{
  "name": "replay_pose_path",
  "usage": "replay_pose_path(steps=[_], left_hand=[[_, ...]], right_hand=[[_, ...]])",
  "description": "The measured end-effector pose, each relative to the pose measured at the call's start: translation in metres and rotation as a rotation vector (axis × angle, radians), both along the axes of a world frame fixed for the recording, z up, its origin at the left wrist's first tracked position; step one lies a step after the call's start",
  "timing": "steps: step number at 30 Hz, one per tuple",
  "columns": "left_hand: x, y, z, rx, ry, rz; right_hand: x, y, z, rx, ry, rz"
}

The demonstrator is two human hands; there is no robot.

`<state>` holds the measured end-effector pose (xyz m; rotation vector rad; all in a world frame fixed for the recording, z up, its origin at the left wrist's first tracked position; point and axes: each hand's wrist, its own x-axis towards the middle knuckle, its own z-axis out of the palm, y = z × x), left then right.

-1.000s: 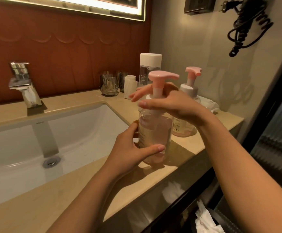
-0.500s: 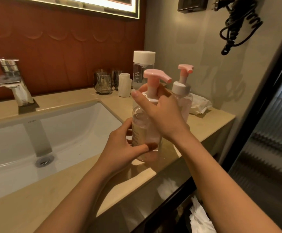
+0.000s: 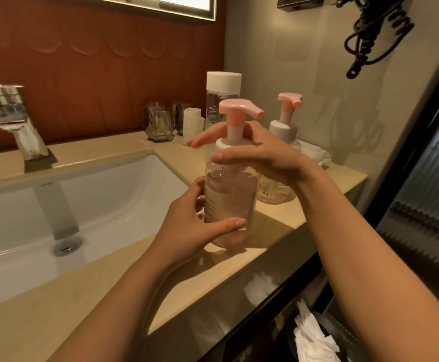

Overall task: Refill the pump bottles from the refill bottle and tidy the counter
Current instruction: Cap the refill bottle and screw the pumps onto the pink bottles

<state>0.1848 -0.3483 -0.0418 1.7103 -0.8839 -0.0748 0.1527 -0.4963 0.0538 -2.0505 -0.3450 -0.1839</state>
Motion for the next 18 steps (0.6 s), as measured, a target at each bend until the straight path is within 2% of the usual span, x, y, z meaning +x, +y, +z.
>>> replay_pose_path(steps=[3,7,13,16,18], left_hand=[[-0.001,-0.001,0.000,0.008,-0.008,0.006],[-0.001,-0.001,0.000,0.010,-0.032,0.011],[-0.001,-0.002,-0.002,-0.002,-0.041,0.017],[-0.001,-0.002,-0.002,-0.012,-0.021,0.007],[-0.002,-0.002,-0.002,-0.007,-0.021,0.000]], right_hand=[[-0.001,0.002,-0.005,0.038,-0.039,-0.076],[-0.003,0.014,-0.008,0.008,-0.084,-0.318],[-0.006,0.040,-0.019,-0.183,-0.274,-0.772],[-0.012,0.043,-0.020,-0.397,-0.268,-0.842],[-0.018,0.034,-0.014,-0.457,-0.179,-0.756]])
